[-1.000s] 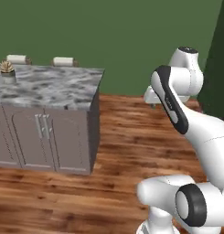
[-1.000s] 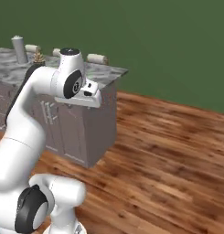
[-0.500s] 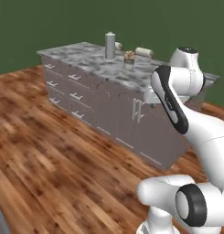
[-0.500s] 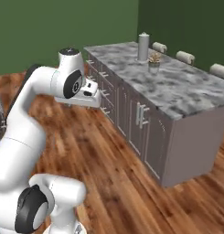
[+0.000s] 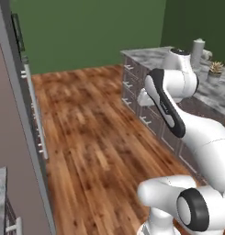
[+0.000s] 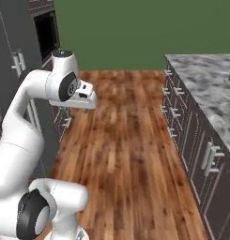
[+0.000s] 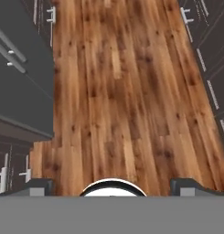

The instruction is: Retrieve the fish from the fridge and place it on the saucepan with marinade on the stove.

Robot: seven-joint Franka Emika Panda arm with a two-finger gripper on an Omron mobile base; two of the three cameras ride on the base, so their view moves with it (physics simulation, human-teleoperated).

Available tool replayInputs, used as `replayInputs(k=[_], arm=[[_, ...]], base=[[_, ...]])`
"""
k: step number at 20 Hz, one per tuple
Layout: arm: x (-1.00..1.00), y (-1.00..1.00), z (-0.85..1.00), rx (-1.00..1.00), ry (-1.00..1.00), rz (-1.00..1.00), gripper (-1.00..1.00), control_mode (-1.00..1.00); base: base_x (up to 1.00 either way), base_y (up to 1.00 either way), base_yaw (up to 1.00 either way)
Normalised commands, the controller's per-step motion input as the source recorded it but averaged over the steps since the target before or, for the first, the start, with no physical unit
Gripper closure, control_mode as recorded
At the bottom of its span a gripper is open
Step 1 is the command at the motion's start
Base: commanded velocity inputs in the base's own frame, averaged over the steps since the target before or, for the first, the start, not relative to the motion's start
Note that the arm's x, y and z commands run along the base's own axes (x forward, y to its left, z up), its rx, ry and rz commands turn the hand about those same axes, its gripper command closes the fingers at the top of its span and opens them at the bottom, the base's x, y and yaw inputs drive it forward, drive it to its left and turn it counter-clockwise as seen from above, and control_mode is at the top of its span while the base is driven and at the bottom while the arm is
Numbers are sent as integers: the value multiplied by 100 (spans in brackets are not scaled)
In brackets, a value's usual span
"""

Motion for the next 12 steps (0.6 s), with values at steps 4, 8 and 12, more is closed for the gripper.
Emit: replayInputs(k=[4,8,12], arm=[[0,0,0,0,0,0,-100,100],[0,0,0,0,0,0,-100,100],[0,0,0,0,0,0,-100,100]], base=[[99,-64,34],[99,-57,29],[100,-45,29]])
